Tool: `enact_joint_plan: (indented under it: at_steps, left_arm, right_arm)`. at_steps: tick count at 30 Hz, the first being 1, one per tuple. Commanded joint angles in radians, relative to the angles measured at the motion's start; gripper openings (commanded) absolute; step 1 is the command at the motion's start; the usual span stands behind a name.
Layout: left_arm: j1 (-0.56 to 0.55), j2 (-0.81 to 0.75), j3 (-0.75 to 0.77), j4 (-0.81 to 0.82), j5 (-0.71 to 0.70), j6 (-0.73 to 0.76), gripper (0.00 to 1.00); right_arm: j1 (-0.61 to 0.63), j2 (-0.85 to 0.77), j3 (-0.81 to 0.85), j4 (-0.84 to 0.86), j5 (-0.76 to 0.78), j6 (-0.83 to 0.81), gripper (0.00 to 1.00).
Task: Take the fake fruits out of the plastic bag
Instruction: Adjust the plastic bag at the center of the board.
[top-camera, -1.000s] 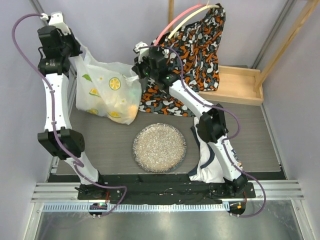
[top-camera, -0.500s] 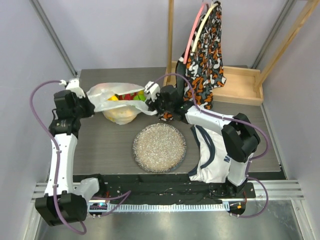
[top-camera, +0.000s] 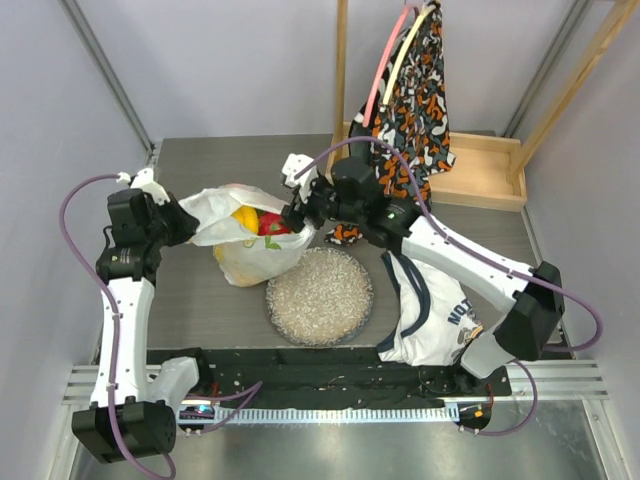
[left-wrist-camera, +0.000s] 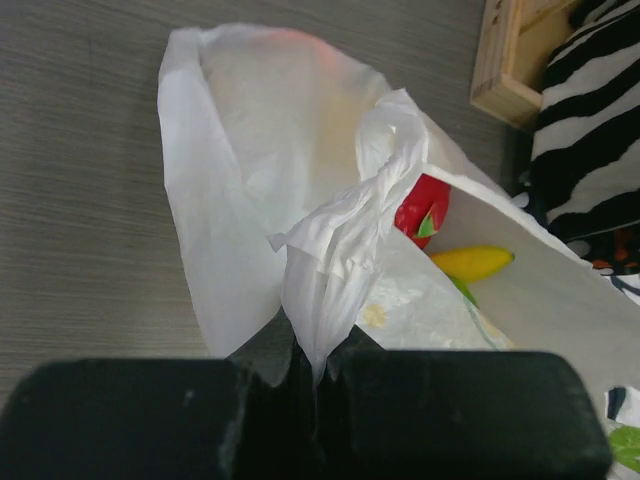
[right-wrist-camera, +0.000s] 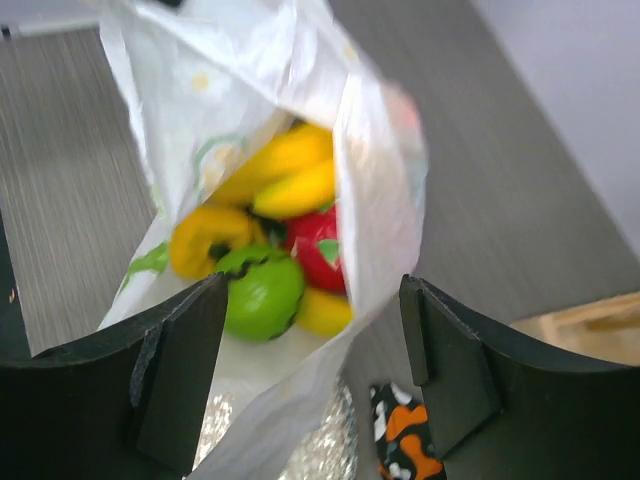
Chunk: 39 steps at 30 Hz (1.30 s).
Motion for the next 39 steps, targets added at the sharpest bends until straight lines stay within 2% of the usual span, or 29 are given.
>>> enact_joint_plan:
  at_steps: [1,9,12,16,19,20,21,25,28,31,32,33,34,39]
  left_arm:
    - [0.004,0.007,0.071,0.055,0.071,-0.078,0.0]
    - [0.004,0.076,0.183,0.075,0.094,-0.077,0.0]
    - [0.004,0.09,0.209,0.086,0.092,-0.075,0.0]
    - [0.004,0.1,0.233,0.101,0.092,-0.084,0.0]
    - [0.004,0.114,0.268,0.063,0.052,-0.077,0.03]
    - [0.005,0.117,0.283,0.049,0.007,-0.071,0.04]
    - [0.005,0.113,0.285,0.035,-0.021,-0.049,0.04]
    - [0.002,0.068,0.257,-0.024,-0.13,0.017,0.07]
    - [0.004,0.01,0.211,-0.041,-0.132,0.058,0.15]
    - [0.004,-0.045,0.171,-0.04,-0.107,0.063,0.17]
    - [0.004,-0.056,0.156,-0.038,-0.094,0.061,0.15]
    - [0.004,-0.065,0.15,-0.035,-0.077,0.058,0.07]
    - [0.004,-0.073,0.139,-0.032,-0.069,0.043,0.05]
    - [0.005,-0.07,0.118,-0.032,-0.018,0.02,0.04]
  right_arm:
    - [0.009,-0.006,0.019,0.105,-0.028,0.019,0.77]
    - [0.009,0.134,0.081,0.136,-0.009,0.038,0.77]
    - [0.02,0.172,0.094,0.164,-0.04,0.067,0.7]
    - [0.096,0.264,0.137,0.144,-0.043,0.087,0.62]
    - [0.216,0.315,0.131,0.077,-0.15,-0.025,0.6]
    - [0.243,0.323,0.111,0.072,-0.27,-0.039,0.61]
    - [0.245,0.33,0.108,0.073,-0.321,-0.033,0.61]
    - [0.259,0.32,0.052,0.07,-0.354,-0.065,0.67]
    - [0.262,0.278,-0.003,0.056,-0.287,-0.074,0.71]
    - [0.26,0.22,-0.043,0.105,-0.128,-0.067,0.73]
    - [0.256,0.212,-0.043,0.133,-0.089,-0.053,0.73]
    - [0.245,0.202,-0.041,0.147,-0.048,-0.03,0.73]
    - [0.238,0.201,-0.034,0.162,0.007,0.029,0.73]
    - [0.219,0.253,0.054,0.218,0.08,0.165,0.73]
